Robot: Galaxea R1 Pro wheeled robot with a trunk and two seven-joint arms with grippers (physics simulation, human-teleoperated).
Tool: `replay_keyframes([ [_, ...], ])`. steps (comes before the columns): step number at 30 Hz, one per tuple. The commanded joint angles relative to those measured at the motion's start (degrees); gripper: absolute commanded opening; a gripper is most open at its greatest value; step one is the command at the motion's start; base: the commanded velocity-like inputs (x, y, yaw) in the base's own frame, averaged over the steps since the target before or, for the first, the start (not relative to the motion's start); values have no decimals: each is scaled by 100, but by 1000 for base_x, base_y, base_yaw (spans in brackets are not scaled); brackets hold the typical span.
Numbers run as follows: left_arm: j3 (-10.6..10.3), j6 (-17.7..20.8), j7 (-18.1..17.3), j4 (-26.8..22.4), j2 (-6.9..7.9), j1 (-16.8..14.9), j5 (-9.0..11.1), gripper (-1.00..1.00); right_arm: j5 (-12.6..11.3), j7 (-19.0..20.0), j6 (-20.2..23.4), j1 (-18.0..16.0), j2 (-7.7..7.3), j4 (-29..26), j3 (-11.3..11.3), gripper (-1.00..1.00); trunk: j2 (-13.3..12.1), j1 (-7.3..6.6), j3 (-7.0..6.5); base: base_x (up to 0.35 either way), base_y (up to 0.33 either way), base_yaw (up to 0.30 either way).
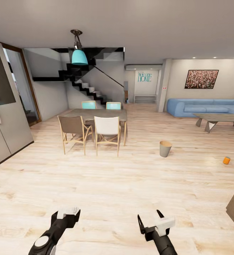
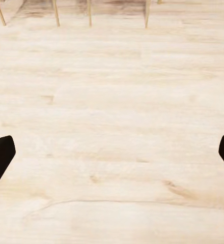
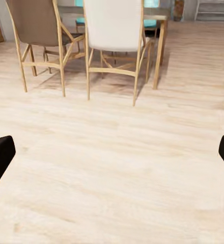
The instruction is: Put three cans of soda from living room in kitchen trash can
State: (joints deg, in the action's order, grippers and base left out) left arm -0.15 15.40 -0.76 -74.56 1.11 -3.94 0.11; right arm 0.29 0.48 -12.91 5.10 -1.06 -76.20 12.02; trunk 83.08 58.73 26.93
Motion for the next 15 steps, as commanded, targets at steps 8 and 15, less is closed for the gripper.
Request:
replay_keyframes([
  [8, 6, -897, 3, 459, 2, 2, -31, 100, -90, 4, -32, 59, -471, 247, -669, 100, 0, 0, 0, 0, 0, 0],
  [15, 20, -1414, 3, 1014, 22, 27, -24, 100, -98, 24, -54, 67, -501, 571, -818, 100, 0, 0, 0, 0, 0, 0],
])
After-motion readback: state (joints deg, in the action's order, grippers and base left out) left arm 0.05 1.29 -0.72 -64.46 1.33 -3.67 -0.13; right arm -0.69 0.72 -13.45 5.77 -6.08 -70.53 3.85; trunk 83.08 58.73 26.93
